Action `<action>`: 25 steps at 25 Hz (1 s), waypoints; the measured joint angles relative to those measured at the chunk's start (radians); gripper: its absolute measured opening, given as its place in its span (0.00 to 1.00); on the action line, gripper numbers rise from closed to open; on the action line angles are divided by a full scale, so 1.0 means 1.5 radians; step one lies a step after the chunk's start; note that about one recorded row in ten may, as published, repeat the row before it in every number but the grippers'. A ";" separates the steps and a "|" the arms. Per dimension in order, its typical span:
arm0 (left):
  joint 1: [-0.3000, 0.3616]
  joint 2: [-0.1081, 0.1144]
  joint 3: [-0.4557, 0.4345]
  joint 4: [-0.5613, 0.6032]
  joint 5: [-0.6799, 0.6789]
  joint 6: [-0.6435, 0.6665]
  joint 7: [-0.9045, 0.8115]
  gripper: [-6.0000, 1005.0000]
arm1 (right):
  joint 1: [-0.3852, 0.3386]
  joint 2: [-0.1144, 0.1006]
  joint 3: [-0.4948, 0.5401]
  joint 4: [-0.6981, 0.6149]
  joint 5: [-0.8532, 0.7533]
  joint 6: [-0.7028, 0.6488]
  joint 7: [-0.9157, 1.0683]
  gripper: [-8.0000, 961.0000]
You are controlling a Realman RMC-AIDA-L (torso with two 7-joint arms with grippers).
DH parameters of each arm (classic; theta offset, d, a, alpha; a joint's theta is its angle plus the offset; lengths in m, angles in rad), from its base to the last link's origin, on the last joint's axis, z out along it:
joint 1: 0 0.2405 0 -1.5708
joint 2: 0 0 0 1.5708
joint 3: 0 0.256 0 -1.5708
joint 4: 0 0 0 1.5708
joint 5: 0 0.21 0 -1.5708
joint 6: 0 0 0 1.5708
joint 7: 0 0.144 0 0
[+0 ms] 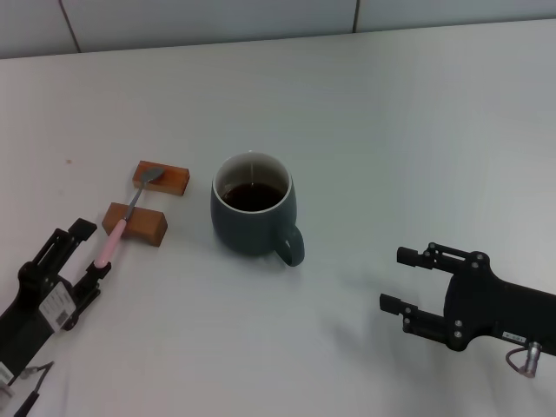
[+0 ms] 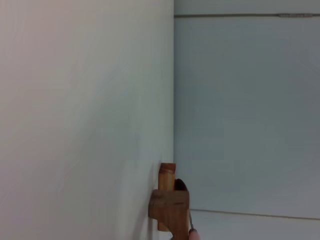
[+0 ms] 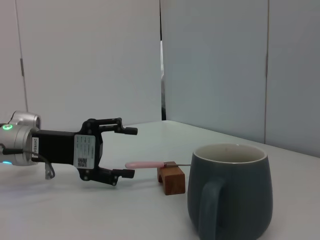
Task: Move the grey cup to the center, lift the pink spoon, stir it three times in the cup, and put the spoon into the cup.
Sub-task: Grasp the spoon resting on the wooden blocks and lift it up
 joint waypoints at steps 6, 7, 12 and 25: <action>-0.008 -0.001 0.007 -0.006 0.000 -0.009 -0.004 0.83 | 0.000 0.000 0.000 0.000 0.000 0.000 0.000 0.69; -0.010 -0.001 0.006 -0.008 0.000 -0.012 -0.002 0.83 | -0.001 0.000 0.000 0.000 0.000 0.000 0.000 0.69; -0.019 -0.002 0.005 -0.012 0.000 -0.017 0.001 0.82 | -0.002 0.000 0.000 0.000 0.000 0.000 -0.001 0.69; -0.041 -0.004 0.001 -0.023 -0.005 -0.043 0.017 0.83 | 0.001 0.000 0.000 0.000 0.000 0.000 -0.001 0.69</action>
